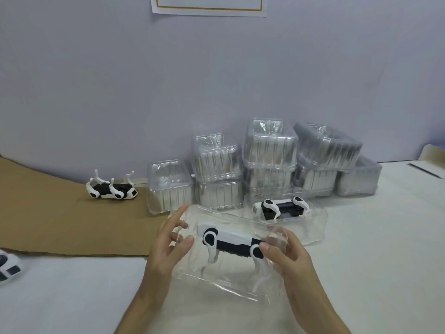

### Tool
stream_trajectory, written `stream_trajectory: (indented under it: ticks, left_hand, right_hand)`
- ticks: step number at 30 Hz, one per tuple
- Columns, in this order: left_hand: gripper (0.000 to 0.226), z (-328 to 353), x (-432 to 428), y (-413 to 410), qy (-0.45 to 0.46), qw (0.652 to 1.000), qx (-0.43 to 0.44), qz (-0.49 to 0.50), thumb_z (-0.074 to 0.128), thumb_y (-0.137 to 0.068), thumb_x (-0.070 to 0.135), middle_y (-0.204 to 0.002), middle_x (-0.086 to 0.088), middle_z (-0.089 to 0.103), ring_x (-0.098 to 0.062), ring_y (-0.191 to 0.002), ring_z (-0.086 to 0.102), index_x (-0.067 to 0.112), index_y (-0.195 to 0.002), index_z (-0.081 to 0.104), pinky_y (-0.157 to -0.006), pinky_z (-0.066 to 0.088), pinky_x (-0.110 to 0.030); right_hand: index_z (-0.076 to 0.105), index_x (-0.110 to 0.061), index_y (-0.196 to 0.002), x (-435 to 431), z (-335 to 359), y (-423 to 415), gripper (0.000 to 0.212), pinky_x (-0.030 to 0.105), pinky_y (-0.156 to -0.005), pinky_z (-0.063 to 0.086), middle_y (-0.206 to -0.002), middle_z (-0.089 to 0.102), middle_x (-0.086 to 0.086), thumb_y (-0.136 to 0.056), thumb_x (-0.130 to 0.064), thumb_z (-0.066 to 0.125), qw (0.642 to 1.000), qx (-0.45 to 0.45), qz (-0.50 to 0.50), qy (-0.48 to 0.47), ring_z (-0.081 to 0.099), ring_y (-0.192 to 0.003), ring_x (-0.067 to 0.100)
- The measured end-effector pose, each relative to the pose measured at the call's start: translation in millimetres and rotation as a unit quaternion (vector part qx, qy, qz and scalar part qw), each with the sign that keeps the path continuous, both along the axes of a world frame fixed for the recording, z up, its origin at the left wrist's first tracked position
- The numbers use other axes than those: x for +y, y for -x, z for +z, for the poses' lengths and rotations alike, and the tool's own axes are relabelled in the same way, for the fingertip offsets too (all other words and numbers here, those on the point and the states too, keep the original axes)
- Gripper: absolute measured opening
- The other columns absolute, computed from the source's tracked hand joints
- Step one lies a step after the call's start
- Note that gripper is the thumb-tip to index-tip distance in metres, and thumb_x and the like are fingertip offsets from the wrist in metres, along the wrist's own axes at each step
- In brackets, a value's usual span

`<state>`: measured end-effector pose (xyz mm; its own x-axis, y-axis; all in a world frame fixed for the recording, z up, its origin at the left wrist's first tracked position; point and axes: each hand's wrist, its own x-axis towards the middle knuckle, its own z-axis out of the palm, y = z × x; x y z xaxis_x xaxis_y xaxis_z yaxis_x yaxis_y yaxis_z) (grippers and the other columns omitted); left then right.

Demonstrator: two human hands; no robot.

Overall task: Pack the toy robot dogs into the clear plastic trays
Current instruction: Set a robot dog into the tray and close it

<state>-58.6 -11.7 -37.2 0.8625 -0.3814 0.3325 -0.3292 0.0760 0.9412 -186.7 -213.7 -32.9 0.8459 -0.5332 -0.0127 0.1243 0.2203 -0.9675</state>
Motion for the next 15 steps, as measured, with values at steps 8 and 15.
stream_trajectory:
  ticks: [8, 15]
  left_hand:
    - [0.035, 3, -1, -6, 0.079, 0.984, 0.162, 0.006, 0.068, -0.083, 0.039, -0.071, 0.007, 0.048, -0.011, -0.053, 0.039, 0.031, -0.117, 0.071, -0.048, 0.032, -0.024]
    - [0.013, -14, 2, -11, -0.034, 0.981, 0.164, 0.095, 0.063, -0.095, 0.028, -0.081, -0.004, 0.066, -0.022, -0.058, 0.058, 0.026, -0.089, 0.074, -0.054, 0.038, -0.028]
  right_hand:
    - [0.072, -0.028, -0.101, -2, 2, 2, 0.056, 0.03, -0.071, 0.046, -0.102, 0.064, 0.011, -0.051, -0.039, 0.095, 0.996, 0.05, -0.066, 0.034, 0.062, -0.078, 0.018]
    - [0.069, -0.027, -0.112, -3, -6, -3, 0.028, 0.032, -0.081, 0.054, -0.109, 0.074, 0.003, -0.085, -0.033, 0.075, 0.99, 0.125, -0.048, 0.045, 0.072, -0.092, 0.013]
